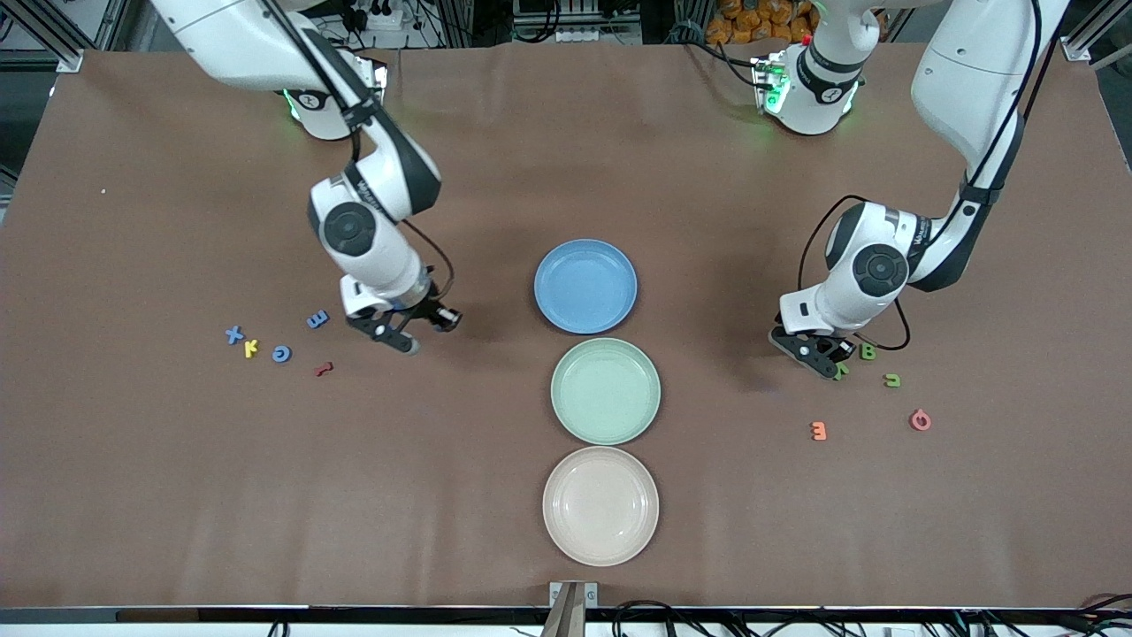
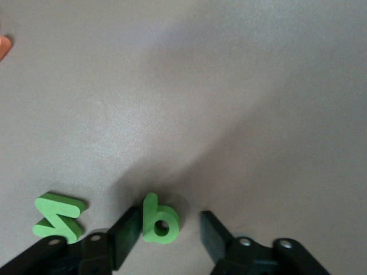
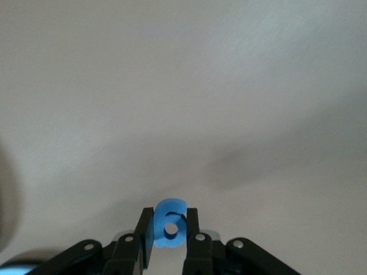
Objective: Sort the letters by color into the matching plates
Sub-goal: 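Carry the blue 6 to the blue plate while the left gripper carries green letter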
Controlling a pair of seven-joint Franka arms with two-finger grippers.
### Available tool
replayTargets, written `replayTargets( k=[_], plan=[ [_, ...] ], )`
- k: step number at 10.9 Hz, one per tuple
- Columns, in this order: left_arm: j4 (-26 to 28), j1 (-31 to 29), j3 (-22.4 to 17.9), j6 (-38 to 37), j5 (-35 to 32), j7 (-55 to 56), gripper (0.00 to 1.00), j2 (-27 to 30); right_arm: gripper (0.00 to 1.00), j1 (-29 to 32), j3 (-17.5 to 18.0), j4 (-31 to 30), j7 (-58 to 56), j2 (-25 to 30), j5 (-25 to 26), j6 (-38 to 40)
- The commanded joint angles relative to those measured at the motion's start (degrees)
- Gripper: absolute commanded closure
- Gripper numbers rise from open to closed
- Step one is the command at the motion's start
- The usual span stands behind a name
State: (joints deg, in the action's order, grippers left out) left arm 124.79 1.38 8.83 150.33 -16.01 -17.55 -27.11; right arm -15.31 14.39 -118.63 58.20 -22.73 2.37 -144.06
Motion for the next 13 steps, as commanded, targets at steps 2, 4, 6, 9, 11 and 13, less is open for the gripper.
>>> replayTargets(
  k=[2,4,6,9,11,13],
  plan=[
    [-0.08,0.73,0.31,0.58,-0.69,4.27,1.00,-1.11,1.00,-12.26,-0.06,8.91,19.89,-4.41,-0.17,0.27],
    [-0.34,0.82,0.49,0.58,-0.69,5.58,1.00,-0.76,1.00,-17.71,-0.15,12.88,26.24,-7.31,0.18,0.10],
    [-2.61,0.64,2.85,0.23,-0.52,10.49,1.00,-0.49,1.00,-21.59,-0.15,14.91,31.08,-9.86,0.97,0.01],
    [-6.22,0.90,6.37,-0.30,-0.51,20.24,1.00,-1.10,0.74,-23.36,-0.33,15.00,32.16,-11.54,0.97,0.01],
    [-9.81,1.95,8.74,-0.30,1.14,27.35,1.00,-2.85,0.33,-23.36,-0.42,15.18,32.07,-11.81,1.06,0.01],
    [-14.81,6.41,9.19,-0.30,5.26,34.82,1.00,-5.48,0.18,-22.75,-0.85,15.35,31.72,-11.29,2.37,0.53]
  ],
)
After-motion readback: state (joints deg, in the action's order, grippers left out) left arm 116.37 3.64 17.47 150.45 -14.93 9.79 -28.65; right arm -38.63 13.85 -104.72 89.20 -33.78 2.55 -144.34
